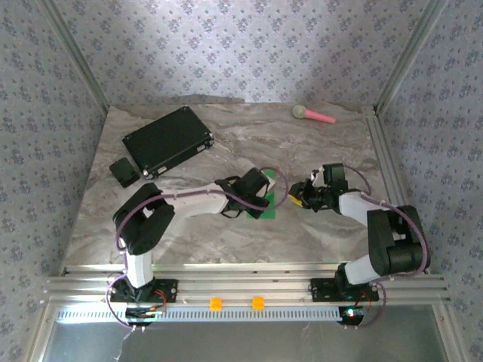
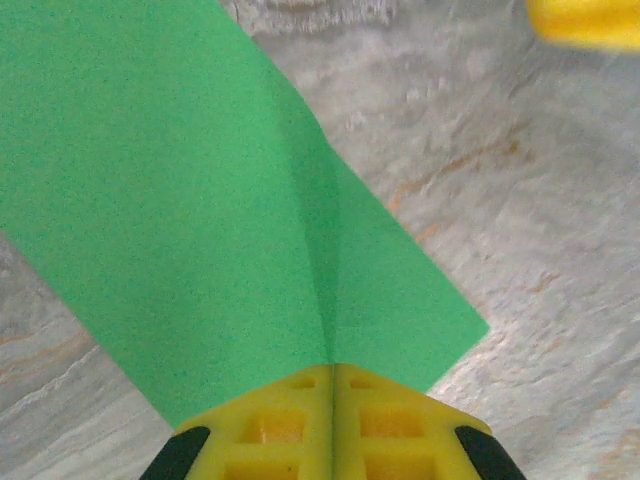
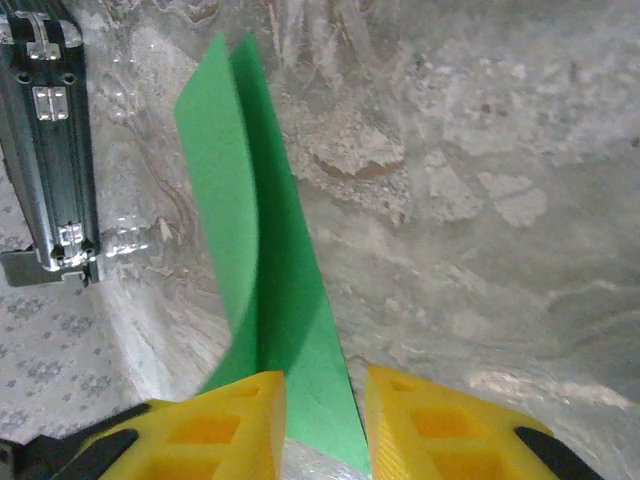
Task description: Fold a paper plane with a square sheet of paper (pick it up from the middle)
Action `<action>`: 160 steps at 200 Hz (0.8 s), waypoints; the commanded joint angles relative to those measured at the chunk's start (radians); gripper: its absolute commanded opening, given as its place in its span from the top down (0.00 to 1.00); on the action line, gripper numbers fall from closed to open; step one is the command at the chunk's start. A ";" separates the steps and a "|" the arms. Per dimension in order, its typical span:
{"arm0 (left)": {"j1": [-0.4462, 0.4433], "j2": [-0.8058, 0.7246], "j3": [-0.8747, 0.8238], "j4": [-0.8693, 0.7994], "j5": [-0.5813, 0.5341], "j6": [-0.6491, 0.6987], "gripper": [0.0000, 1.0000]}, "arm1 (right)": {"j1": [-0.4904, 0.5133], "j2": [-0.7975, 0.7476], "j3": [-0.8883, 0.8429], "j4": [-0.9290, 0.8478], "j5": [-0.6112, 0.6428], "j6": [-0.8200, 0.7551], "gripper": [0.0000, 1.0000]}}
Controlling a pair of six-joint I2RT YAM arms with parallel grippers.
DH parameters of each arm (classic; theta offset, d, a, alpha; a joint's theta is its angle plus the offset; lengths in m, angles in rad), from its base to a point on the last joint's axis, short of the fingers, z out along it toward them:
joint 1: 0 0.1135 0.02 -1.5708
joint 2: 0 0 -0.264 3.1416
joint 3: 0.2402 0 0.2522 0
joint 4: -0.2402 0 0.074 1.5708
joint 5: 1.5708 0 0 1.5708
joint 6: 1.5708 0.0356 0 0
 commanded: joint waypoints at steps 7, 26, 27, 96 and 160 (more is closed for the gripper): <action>0.024 0.028 0.065 -0.018 0.241 -0.090 1.00 | 0.008 -0.072 -0.031 -0.022 0.067 -0.037 0.73; 0.032 0.051 0.091 -0.009 0.275 -0.128 0.99 | 0.014 -0.096 -0.031 -0.040 0.059 -0.056 0.74; 0.032 0.053 0.092 -0.008 0.278 -0.130 0.99 | 0.015 -0.097 -0.030 -0.042 0.058 -0.056 0.74; 0.034 0.099 0.121 -0.017 0.273 -0.186 0.90 | 0.083 -0.027 -0.006 -0.047 -0.061 -0.058 0.81; 0.034 0.095 0.106 -0.013 0.268 -0.181 0.89 | 0.151 0.070 -0.011 0.022 -0.036 -0.007 0.95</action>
